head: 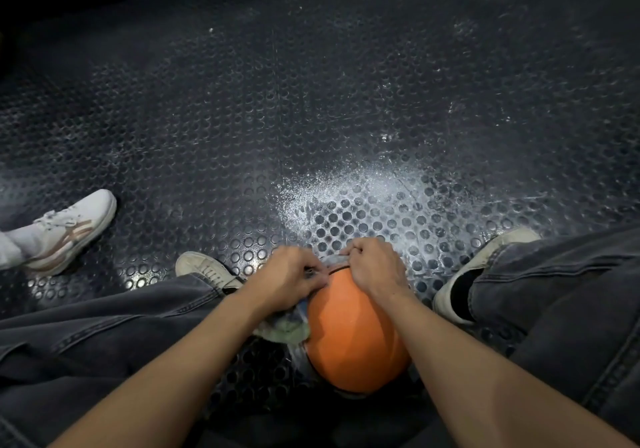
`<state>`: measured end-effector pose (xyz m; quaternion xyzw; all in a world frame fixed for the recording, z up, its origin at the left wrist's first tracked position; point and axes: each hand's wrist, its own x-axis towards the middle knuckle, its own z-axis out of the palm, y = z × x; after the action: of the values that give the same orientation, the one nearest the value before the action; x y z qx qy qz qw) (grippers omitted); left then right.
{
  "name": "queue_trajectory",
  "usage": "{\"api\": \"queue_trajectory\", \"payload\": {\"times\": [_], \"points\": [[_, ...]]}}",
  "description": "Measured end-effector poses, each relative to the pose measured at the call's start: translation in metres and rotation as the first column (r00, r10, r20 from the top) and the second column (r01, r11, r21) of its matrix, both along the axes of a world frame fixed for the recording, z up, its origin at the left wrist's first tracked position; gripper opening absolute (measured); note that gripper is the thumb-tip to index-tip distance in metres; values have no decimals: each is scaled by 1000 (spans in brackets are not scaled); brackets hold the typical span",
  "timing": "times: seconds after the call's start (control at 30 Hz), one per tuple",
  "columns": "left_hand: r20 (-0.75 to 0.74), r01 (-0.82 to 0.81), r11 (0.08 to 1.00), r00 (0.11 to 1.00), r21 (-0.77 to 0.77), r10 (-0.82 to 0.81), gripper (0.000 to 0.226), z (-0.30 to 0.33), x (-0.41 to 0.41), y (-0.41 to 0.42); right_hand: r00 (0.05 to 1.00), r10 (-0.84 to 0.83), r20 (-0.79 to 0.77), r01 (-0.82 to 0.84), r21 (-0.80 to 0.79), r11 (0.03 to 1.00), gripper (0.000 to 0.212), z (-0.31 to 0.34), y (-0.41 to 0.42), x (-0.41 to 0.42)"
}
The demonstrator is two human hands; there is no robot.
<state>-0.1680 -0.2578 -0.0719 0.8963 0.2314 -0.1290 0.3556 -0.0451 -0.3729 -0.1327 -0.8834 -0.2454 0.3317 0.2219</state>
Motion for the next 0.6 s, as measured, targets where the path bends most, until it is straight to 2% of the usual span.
{"api": "queue_trajectory", "payload": {"times": [0.07,0.13,0.33,0.4,0.5,0.6], "points": [[23,-35,998,999,52,33,15,-8,22,-16,999,-39,-18,39,-6,999,30,-1,-3,5],[15,-71,997,997,35,70,16,-9,37,-27,998,-66,-22,66,-8,998,31,-3,-8,9],[-6,111,989,994,-101,-112,11,7,-20,-2,998,-21,-64,24,41,999,28,-7,-8,8],[45,84,996,996,-25,-82,11,0,-17,-8,998,-22,-67,31,147,989,22,0,-8,10],[92,-60,996,994,59,54,13,-11,22,-16,991,-116,-68,133,364,922,22,11,-16,15],[68,-98,987,994,124,90,14,-19,44,-8,1000,-13,-15,17,319,948,14,12,-19,12]]}}
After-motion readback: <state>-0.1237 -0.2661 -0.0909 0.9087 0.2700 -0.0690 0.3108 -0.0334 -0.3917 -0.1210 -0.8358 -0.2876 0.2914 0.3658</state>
